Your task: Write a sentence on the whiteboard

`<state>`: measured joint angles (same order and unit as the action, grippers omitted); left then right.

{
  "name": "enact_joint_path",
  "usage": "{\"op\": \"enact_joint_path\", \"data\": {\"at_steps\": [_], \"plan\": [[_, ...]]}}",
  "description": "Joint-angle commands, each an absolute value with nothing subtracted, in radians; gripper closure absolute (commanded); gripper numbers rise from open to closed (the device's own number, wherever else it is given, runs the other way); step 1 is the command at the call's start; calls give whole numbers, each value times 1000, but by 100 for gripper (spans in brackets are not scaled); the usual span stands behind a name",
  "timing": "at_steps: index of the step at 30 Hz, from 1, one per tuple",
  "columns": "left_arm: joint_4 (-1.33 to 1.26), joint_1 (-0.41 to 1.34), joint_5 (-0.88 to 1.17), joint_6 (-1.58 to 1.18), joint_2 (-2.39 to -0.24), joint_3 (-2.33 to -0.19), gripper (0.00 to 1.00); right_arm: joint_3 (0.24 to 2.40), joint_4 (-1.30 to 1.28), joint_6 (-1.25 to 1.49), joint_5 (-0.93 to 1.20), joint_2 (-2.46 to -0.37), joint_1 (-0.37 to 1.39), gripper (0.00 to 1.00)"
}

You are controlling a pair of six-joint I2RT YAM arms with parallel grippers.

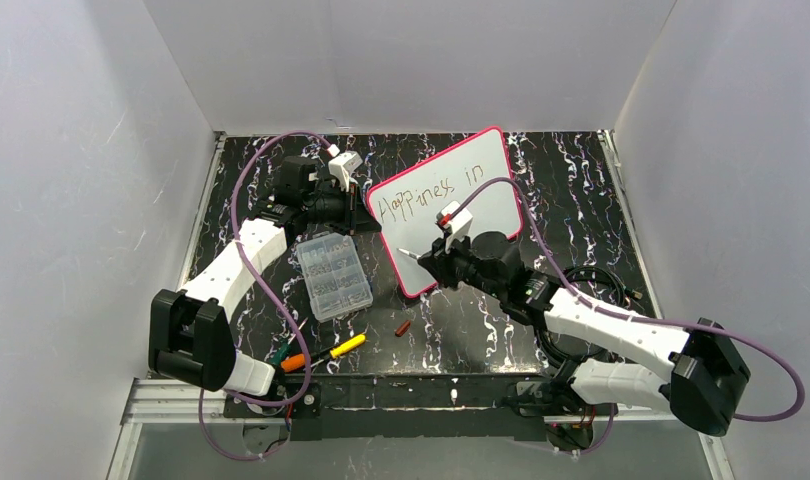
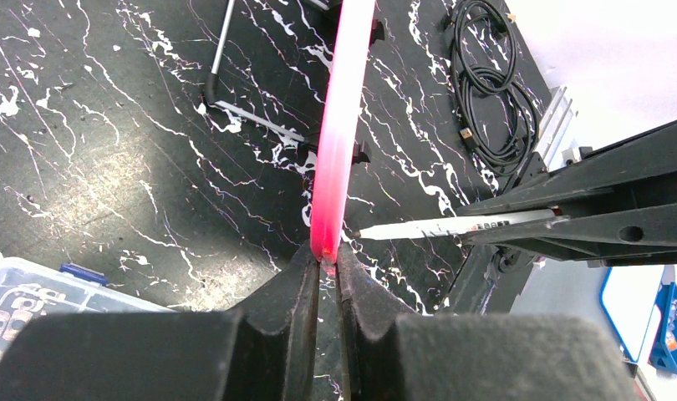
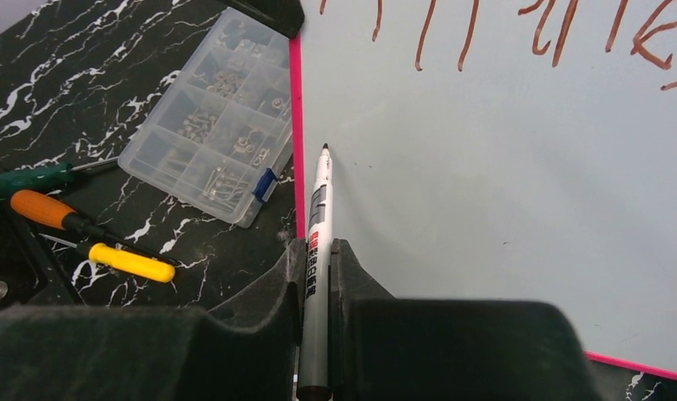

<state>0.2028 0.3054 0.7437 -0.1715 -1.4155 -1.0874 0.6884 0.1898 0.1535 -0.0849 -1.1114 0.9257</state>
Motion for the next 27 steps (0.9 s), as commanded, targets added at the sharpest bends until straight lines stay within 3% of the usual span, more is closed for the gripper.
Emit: {"op": "enact_joint_path", "data": {"at_steps": [1, 19, 27], "plan": [[202, 310, 771, -159, -1360, -1094, 100, 712, 248, 140, -141, -1129, 937, 99], [202, 310, 777, -158, -1362, -1094, 100, 700, 213, 168, -306, -1127, 940, 99], [202, 309, 778, -160, -1364, -1095, 100, 692, 230, 158, -244, -1109, 940, 99]]}}
